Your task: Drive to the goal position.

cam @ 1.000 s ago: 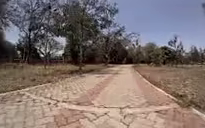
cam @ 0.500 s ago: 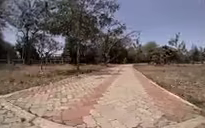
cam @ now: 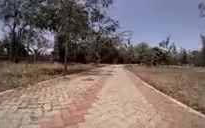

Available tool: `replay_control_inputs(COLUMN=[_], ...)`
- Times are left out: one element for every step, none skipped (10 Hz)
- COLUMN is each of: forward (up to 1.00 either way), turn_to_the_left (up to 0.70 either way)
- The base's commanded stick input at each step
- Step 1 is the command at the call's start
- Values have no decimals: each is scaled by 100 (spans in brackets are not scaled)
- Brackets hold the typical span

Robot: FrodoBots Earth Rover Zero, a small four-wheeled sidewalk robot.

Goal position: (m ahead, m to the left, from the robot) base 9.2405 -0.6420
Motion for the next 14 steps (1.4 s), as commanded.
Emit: replay_control_inputs(forward=[100, 100, 100, 100, 100, 100, 100, 100, 100, 100, 100, 100, 100, 100], turn_to_the_left=[0, 0, 0, 0, 0, 0, 0, 0, 0, 0, 0, 0, 0, 0])
